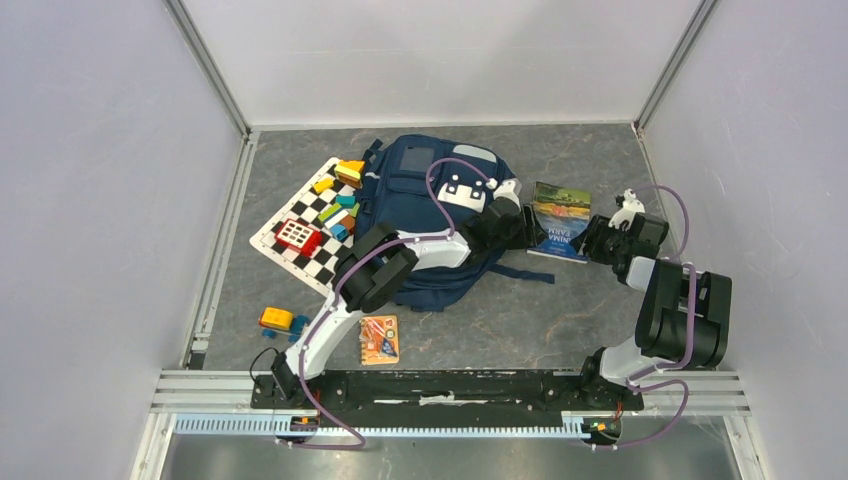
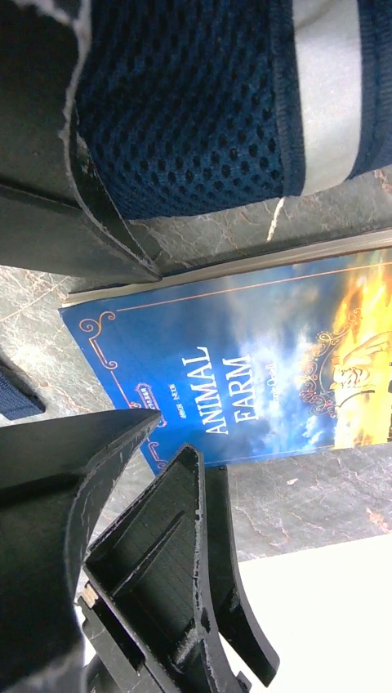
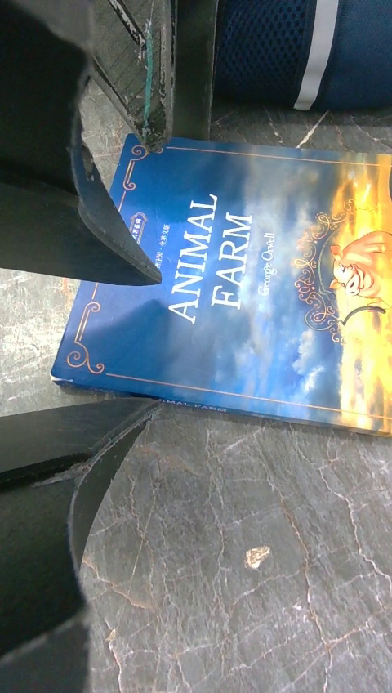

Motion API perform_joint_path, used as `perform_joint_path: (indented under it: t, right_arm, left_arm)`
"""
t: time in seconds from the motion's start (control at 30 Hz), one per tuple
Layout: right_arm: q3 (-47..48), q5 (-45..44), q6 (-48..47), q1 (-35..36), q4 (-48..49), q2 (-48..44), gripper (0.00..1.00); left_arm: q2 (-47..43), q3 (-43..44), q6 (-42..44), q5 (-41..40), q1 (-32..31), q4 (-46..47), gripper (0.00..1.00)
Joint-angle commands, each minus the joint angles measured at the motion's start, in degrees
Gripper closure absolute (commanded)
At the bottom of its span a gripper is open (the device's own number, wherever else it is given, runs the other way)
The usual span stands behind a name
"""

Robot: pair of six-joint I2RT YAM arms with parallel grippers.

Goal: Pack the student bag
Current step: Pick up the book from the center of the board.

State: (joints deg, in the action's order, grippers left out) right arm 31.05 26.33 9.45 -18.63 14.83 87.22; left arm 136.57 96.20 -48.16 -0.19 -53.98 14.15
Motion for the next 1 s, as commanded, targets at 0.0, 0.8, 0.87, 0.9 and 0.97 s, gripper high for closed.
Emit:
perform_joint_path:
  t: [0.0, 0.8, 0.87, 0.9, 0.97]
  right_arm:
    - [-3.27, 5.93, 3.14, 1.45, -5.56, 1.71, 0.43]
    - [-3.88, 5.4, 3.14, 1.43, -5.28, 2.18, 0.44]
    - [-3.97, 5.42, 3.24, 1.43, -5.12, 2.05, 0.44]
    - [-3.97, 5.41, 3.31, 1.49, -5.09, 1.99, 0.44]
    - [-3.98, 5.33, 3.42, 1.44, -5.08, 1.9, 0.44]
  left_arm:
    - [-4.75, -2.88, -2.73, 1.4, -2.51, 13.88, 0.39]
    - [-3.85, -3.39, -6.0, -2.45, -4.3, 12.67, 0.61]
    - [-3.21, -2.1, -6.47, -2.41, -4.27, 9.68, 0.66]
    - [-2.87, -1.63, -6.91, -2.38, -4.24, 8.39, 0.69]
    - [-2.24, -0.66, -7.54, -2.32, -4.21, 6.24, 0.75]
